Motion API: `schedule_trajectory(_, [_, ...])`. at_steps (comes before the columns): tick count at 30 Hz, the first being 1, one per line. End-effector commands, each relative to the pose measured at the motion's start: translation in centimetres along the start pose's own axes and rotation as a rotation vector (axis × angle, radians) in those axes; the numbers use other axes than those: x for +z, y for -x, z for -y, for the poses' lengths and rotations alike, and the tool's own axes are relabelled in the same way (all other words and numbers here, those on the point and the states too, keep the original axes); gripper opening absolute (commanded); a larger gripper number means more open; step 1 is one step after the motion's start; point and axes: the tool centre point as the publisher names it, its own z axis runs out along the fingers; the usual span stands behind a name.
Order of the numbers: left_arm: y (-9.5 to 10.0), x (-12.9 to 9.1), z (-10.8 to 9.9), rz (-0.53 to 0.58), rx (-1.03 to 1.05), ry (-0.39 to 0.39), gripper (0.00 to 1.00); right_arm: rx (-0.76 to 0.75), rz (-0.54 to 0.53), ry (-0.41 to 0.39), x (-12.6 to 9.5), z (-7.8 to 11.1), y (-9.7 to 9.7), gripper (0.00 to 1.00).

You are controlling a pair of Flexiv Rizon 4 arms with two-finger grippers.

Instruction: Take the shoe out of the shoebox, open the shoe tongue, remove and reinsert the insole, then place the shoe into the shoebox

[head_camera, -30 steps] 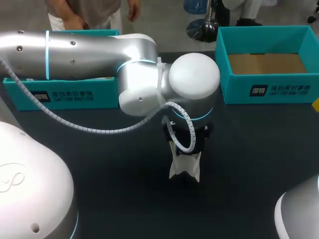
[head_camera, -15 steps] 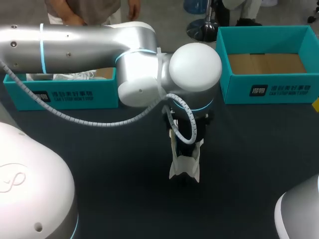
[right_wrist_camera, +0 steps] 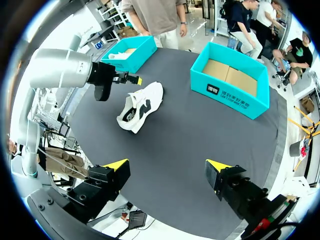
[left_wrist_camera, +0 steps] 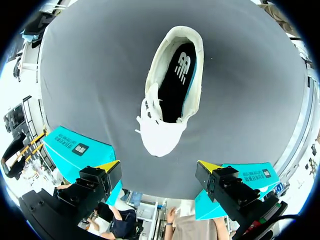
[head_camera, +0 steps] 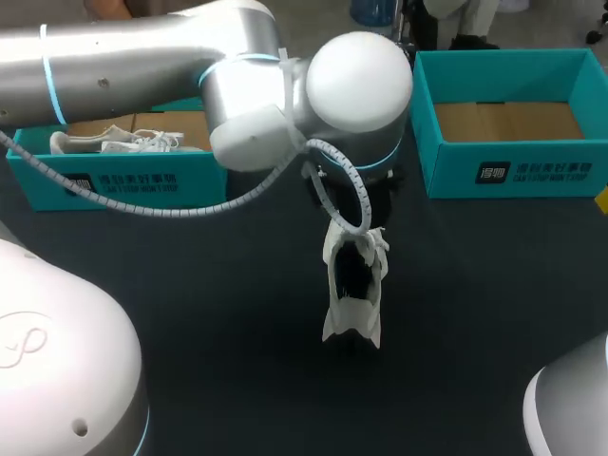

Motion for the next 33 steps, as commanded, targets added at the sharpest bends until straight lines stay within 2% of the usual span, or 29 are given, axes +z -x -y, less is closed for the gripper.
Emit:
schedule_trajectory(1, [-0.5, -0.9, -1.2, 0.014, -0.002, -0.040, 1.00, 0.001, -0.002, -0.006, 0.0, -0.3, 0.1, 1.00])
schedule_trajectory(2, [-0.5, -0.9, -1.3, 0.011, -0.002, -0.036, 1.00, 0.001, -0.002, -0.006, 0.0, -0.3, 0.1, 1.00])
schedule_trajectory(3, [-0.5, -0.9, -1.3, 0.014, 0.001, -0.052, 0.80, 0.001, -0.002, -0.006, 0.0, -0.3, 0.1, 1.00])
schedule_trajectory(4, [-0.5, -0.9, -1.5, 0.020, -0.007, -0.073, 0.28, 0.001, -0.002, -0.006, 0.0, -0.3, 0.1, 1.00])
schedule_trajectory(5, [-0.4, -1.0, -1.6, 0.018, -0.007, -0.095, 0.00, 0.001, -0.002, -0.006, 0.0, -0.3, 0.1, 1.00])
schedule_trajectory(7, [-0.5, -0.9, -1.8, 0.038, 0.012, -0.149, 0.00, 0.001, -0.002, -0.006, 0.0, -0.3, 0.1, 1.00])
schedule_trajectory(10, [-0.6, -0.8, -2.2, 0.031, 0.034, -0.177, 0.00, 0.001, -0.002, -0.006, 0.0, -0.3, 0.1, 1.00])
schedule_trajectory(17, [-0.6, -0.7, -2.5, 0.024, 0.049, -0.188, 0.00, 0.001, -0.002, -0.006, 0.0, -0.3, 0.1, 1.00])
schedule_trajectory(23, [-0.4, 0.5, -1.4, 0.016, 0.057, -0.199, 0.00, 0.001, -0.002, -0.006, 0.0, -0.3, 0.1, 1.00])
schedule_trajectory(33, [-0.7, 3.3, 1.7, -0.011, 0.067, -0.246, 0.00, 0.001, -0.002, -0.006, 0.0, -0.3, 0.1, 1.00])
